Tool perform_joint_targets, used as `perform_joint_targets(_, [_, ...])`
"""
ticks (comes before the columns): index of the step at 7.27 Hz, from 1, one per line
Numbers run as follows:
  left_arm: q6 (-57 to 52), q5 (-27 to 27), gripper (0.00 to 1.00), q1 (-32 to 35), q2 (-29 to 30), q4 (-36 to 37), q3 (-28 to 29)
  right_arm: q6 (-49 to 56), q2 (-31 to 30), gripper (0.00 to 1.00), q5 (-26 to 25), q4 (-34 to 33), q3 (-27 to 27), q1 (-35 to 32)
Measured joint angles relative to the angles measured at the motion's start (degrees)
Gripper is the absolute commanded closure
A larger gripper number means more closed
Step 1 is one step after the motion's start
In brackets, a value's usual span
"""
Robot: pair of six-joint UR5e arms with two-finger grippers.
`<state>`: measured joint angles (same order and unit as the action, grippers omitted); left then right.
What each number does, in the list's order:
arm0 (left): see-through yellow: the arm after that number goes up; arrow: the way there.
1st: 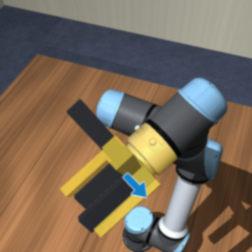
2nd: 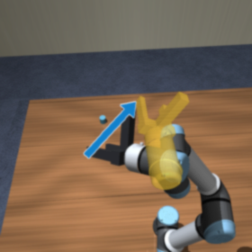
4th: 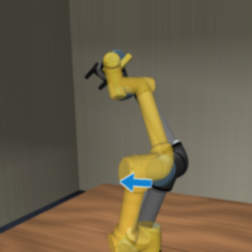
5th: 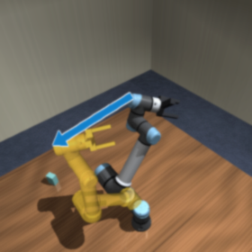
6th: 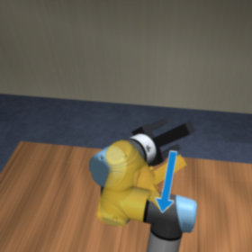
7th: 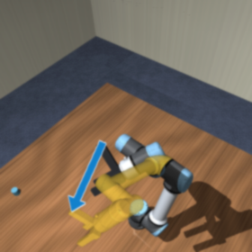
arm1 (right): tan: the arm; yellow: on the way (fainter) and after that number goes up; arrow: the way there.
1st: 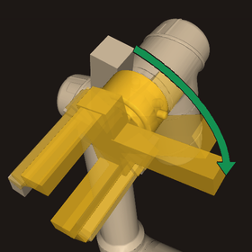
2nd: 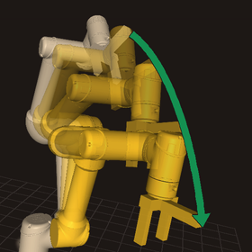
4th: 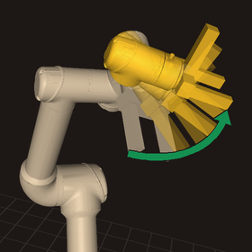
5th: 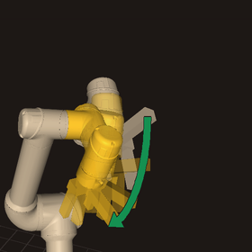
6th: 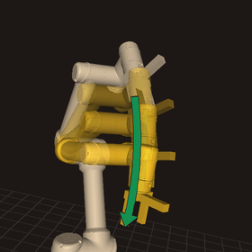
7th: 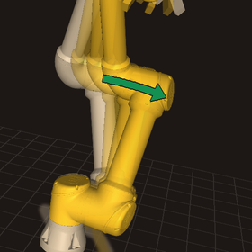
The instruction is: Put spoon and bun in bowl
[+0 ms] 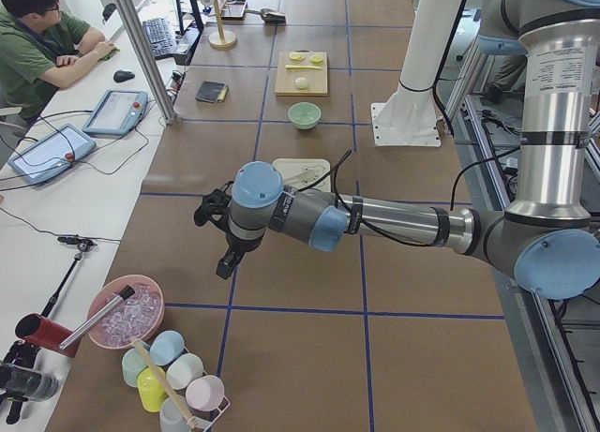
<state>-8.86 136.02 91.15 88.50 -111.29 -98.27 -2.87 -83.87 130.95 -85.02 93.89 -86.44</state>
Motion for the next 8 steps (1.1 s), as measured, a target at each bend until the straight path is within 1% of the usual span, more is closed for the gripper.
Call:
perform_joint_targets(2, [1.08, 0.21, 0.00, -0.27, 1.04, -18.75, 2.92, -0.29, 1.85, 0.00, 1.13, 0.74, 0.23, 0.04])
perform_joint_targets(3, [5.07, 1.00, 0.00, -1.72, 1.67, -24.47, 3.37, -0.69, 2.04, 0.00, 1.62, 1.92, -0.16, 0.04])
perform_joint_targets(4, [13.41, 2.09, 0.00, -4.76, 2.22, -27.43, 2.28, -0.93, 2.02, 0.00, 1.83, 2.99, -0.33, 0.04])
perform_joint_targets(5, [22.06, 1.76, 0.00, -8.55, 2.58, -29.02, 0.47, -1.03, 1.88, 0.00, 1.90, 3.76, -0.32, 0.04])
perform_joint_targets(6, [28.04, -1.26, 0.00, -13.28, 2.90, -29.62, -1.52, -1.05, 1.65, 0.00, 1.93, 4.20, -0.27, 0.04])
perform_joint_targets(8, [38.16, -13.00, 0.00, -24.67, 2.86, -29.35, -6.10, -1.05, 1.38, 0.00, 1.94, 4.47, -0.21, 0.04])
